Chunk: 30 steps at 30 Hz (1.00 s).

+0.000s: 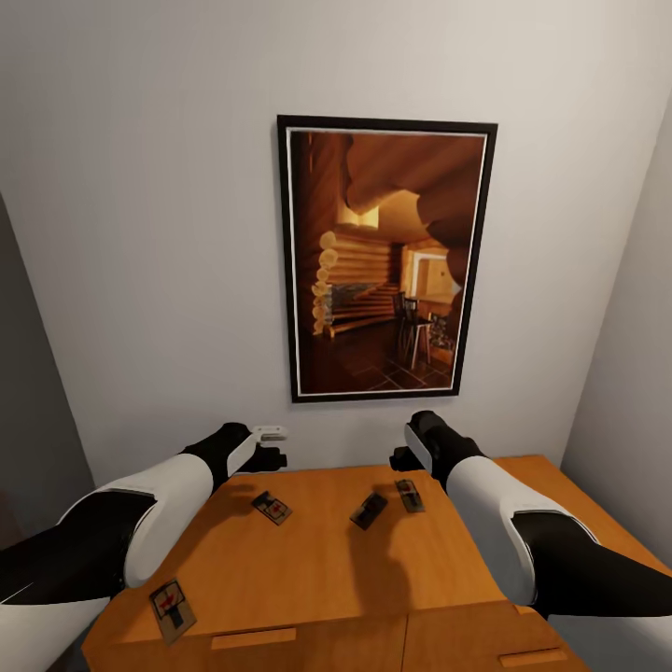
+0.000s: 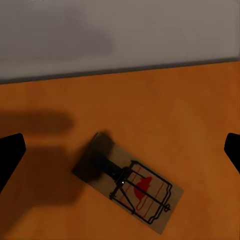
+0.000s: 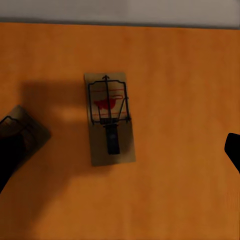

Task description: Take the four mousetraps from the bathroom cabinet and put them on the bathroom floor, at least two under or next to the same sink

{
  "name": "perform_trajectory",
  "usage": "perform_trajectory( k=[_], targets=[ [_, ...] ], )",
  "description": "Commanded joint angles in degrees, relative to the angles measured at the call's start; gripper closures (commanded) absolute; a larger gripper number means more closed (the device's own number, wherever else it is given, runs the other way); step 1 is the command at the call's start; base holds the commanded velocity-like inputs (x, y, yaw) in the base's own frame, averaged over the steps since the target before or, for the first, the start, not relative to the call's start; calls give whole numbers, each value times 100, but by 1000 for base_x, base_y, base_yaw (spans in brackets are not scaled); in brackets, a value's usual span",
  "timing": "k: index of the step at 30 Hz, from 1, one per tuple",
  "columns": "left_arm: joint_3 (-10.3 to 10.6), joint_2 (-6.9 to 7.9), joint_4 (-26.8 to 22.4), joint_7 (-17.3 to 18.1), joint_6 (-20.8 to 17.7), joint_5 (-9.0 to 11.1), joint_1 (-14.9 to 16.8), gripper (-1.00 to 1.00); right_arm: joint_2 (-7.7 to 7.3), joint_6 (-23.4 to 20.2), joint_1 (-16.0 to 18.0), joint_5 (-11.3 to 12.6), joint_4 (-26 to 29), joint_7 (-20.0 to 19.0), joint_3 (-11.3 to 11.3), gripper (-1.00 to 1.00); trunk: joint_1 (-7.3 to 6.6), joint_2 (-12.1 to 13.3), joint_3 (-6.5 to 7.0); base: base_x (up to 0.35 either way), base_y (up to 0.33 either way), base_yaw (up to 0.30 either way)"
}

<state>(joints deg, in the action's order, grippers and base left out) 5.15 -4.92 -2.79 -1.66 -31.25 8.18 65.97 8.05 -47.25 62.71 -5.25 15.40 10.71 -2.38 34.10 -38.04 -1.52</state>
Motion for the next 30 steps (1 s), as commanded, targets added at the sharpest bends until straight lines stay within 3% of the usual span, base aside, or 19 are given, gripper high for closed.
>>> perform_trajectory(
  k=[1, 7, 19, 30],
  targets=[
    [48, 0, -10, -16, -31, 60, 3, -100, 2, -30, 4, -53, 7, -8, -26, -100, 25, -52, -30, 0, 0, 0],
    [48, 0, -6, -12, -31, 60, 3, -100, -3, -30, 4, -53, 7, -8, -25, -100, 157, -292, -138, 0, 0, 0],
    [48, 0, -2, -15, -31, 60, 2, -100, -11, -30, 4, -55, 7, -8, -18, -100, 157, -292, -138, 0, 0, 0],
    [50, 0, -2, -11, -31, 68, 2, -100, -14, -30, 4, -55, 14, -8, -17, -100, 398, -733, -335, 0, 0, 0]
  ],
)
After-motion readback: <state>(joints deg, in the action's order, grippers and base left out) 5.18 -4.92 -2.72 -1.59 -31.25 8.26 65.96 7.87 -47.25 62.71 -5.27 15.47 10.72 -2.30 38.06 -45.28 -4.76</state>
